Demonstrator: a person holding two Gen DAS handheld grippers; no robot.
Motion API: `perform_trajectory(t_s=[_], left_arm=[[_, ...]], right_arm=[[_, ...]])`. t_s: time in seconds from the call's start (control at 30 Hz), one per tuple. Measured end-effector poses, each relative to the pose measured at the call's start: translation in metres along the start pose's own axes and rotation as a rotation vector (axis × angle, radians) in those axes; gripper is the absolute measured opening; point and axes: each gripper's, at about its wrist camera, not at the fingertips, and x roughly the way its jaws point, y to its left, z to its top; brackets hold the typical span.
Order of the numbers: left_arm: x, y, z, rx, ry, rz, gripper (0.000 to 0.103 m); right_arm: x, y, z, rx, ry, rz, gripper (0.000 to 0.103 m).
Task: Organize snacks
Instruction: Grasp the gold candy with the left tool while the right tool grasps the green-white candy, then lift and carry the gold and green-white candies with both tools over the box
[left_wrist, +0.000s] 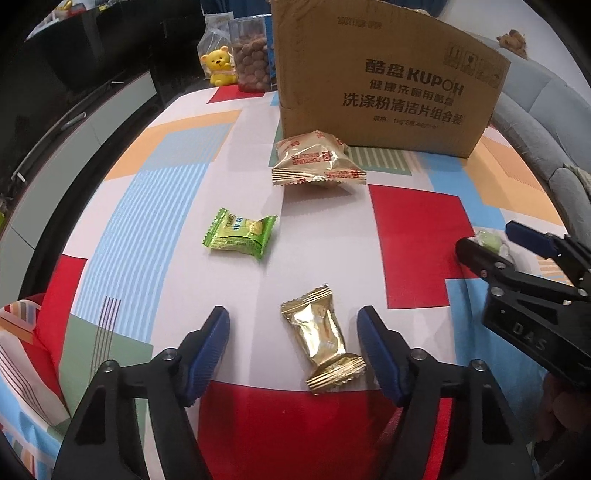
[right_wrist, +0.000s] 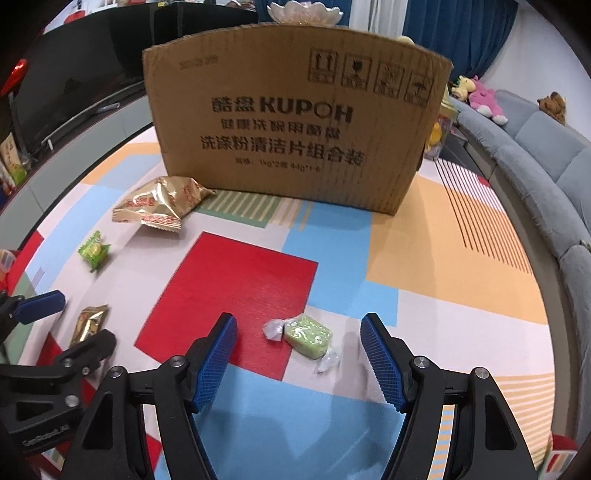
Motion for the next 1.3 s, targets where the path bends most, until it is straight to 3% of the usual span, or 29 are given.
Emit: perform_trajectory(t_s=[0.1,0.3,0.43,0.83,1.3], left_arm=[[-0.001,-0.004,0.0,0.014,-0.009,-0.02,0.057],[-0.004,-0.013,0.0,0.047,-0.013,-0.05,0.028],[-0.004,-0.012,0.0,0.042,-0.009,-0.053,0.027],[-0.011,-0.01,0.004,0.058,-0.037,-0.025,0.026],[-0.042,0.002,0.022,0.041,-0.096,-0.01,0.026]], right_arm=[[0.002,-0.004,-0.001,0.024,-0.001,0.016,0.062],[0.001,-0.003,-0.001,0.025,-0.007,0.044,0.034],[0.0,-0.002,-0.001,0.023,-0.005,0.041,0.028],[-0.018,0.002,0.007,-0.003,-0.032,0.028,0.027],[-0.071,0.017,0.031,-0.058,-0.128,0.005,0.027]])
